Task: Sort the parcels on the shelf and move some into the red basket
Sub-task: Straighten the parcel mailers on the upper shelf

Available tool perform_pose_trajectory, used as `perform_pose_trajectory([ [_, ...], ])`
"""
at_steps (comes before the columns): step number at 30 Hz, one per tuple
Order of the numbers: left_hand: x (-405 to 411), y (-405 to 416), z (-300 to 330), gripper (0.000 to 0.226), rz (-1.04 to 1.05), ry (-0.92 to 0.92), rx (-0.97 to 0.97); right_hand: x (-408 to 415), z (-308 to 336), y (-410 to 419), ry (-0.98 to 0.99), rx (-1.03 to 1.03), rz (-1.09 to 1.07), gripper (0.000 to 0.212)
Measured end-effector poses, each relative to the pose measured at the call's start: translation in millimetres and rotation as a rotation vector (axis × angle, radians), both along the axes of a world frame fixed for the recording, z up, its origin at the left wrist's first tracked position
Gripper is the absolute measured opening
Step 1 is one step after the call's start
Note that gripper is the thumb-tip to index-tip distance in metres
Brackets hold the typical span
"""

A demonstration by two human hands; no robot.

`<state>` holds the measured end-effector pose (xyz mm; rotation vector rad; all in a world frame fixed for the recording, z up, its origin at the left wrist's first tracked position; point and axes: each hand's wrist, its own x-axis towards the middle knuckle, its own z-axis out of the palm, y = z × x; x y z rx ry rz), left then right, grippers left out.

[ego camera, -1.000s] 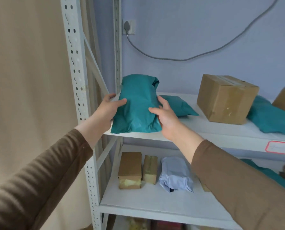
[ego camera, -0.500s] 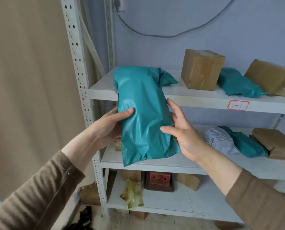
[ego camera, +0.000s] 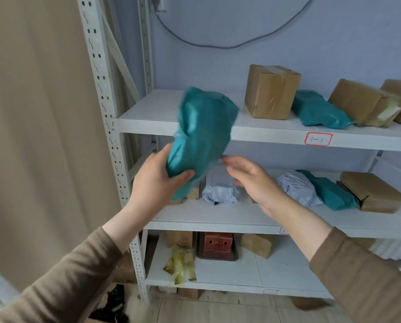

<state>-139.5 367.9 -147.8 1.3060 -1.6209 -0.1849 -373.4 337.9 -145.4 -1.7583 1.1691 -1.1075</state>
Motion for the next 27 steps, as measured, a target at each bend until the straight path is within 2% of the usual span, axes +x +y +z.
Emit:
perform_pose_trajectory([
  [1, -0.2, -1.6, 0.6, 0.059, 0.119, -0.281, -0.152, -2.6, -4.2, -1.7, -0.022, 0.066, -0.002, 0.026],
  [2, -1.0, -3.7, 1.6, 0.062, 0.184, -0.482, -0.279, -6.5, -7.6, -4.0, -0.042, 0.125, -0.008, 0.025],
  [3, -2.5, -4.7, 2.4, 0.064, 0.204, -0.607, -0.371, -11.6, -11.4, -6.4, -0.077, 0.176, -0.017, 0.021],
  [5, -5.4, -8.2, -1.7, 0.062, 0.198, -0.730, -0.506, -20.5, -15.2, -7.1, -0.173, 0.262, -0.009, 0.008],
  [7, -6.4, -12.0, -8.5, 0.056, 0.164, -0.751, -0.581, -29.1, -15.0, -6.7, -0.231, 0.287, 0.020, 0.005],
  [9, -5.3, -15.5, -16.9, 0.052, 0.091, -0.697, -0.641, -35.2, -11.8, -3.4, -0.271, 0.331, 0.026, 0.024],
  [11, -4.1, -19.9, -26.3, 0.054, 0.005, -0.650, -0.680, -37.7, -6.0, 2.3, -0.406, 0.436, 0.065, 0.033],
  [13, -3.4, -26.8, -37.0, 0.057, -0.050, -0.648, -0.699, -37.8, 1.5, 2.4, -0.525, 0.576, 0.204, 0.055],
  [15, -1.6, -34.9, -47.4, 0.055, -0.073, -0.650, -0.710, -39.0, 5.3, -0.7, -0.559, 0.626, 0.277, 0.074],
  [16, 0.0, -39.4, -51.7, 0.053, -0.079, -0.649, -0.704, -40.4, 5.1, -4.2, -0.541, 0.619, 0.328, 0.073],
  [19, 4.9, -54.1, -62.2, 0.054, -0.111, -0.686, -0.649, -42.8, 5.3, -4.4, -0.383, 0.523, 0.395, 0.043],
  [20, 4.9, -58.4, -65.0, 0.058, -0.124, -0.692, -0.628, -43.6, 2.7, -6.1, -0.360, 0.480, 0.379, 0.048],
  [22, -1.0, -62.5, -69.2, 0.073, -0.141, -0.594, -0.567, -42.6, -5.0, -11.4, -0.369, 0.413, 0.340, 0.060],
  [23, -5.7, -62.9, -69.8, 0.081, -0.136, -0.470, -0.506, -40.4, -8.2, -13.3, -0.400, 0.393, 0.311, 0.062],
  [25, -15.0, -60.6, -65.7, 0.091, -0.126, -0.066, -0.261, -37.5, -12.8, -18.2, -0.476, 0.373, 0.264, 0.063],
  [27, -20.5, -56.3, -55.9, 0.078, -0.223, 0.372, 0.032, -36.3, -14.9, -25.4, -0.540, 0.351, 0.227, 0.062],
])
